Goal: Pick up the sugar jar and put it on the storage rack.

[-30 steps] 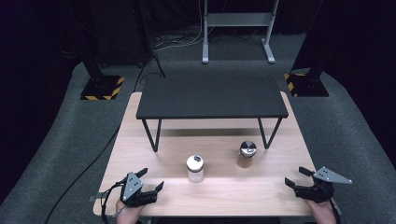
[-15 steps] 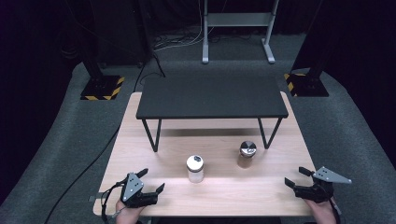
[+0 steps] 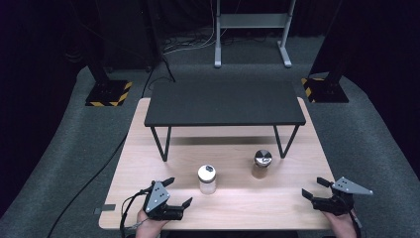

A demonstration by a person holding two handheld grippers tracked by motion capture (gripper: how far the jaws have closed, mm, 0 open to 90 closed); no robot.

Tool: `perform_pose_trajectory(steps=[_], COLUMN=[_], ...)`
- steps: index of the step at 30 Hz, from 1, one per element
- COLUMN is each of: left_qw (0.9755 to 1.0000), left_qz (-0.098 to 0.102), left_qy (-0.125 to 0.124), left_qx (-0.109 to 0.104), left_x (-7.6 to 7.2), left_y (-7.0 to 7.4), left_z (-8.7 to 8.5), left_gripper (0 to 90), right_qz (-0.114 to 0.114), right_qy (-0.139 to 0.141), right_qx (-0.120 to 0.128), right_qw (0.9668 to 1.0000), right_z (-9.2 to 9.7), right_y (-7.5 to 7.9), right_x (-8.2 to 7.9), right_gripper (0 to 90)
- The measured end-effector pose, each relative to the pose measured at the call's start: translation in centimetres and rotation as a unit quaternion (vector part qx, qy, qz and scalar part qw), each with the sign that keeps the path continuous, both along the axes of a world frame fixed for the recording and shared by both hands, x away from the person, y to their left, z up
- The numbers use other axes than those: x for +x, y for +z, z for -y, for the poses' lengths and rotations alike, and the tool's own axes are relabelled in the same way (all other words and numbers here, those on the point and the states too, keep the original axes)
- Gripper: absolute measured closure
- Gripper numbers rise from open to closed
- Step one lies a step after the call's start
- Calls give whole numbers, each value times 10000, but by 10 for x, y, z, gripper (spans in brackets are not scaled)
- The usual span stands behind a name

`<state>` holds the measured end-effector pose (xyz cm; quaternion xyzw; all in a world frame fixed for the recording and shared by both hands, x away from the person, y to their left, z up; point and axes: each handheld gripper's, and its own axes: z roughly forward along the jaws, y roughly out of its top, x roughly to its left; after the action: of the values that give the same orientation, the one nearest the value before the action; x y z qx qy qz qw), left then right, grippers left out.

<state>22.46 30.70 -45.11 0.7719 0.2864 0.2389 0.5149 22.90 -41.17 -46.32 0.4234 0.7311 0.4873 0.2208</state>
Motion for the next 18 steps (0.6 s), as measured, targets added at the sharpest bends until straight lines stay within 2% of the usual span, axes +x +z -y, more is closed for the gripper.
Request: perform_pose_trajectory(steps=[4,9,15,18], left_qw=[9999,9998,9998,9997], left_qz=[-46,-114,-156,-180], left_qy=[-101,-169,-30,-41], left_qx=[38,-47,-91,-150], left_x=[10,22,32,37], left_y=[0,-4,-12,-16], left_z=[12,24,34,37], left_gripper=[78,75,82,92], right_qz=[-3,13,3,1], right_qy=[3,3,14,14], right_qx=[-9,-4,-10,-11], right_qw=[10000,10000,10000,10000], right_z=[0,0,0,0], right_y=[0,0,0,0], right_x=[0,0,0,0], right_gripper=[135,135,136,136])
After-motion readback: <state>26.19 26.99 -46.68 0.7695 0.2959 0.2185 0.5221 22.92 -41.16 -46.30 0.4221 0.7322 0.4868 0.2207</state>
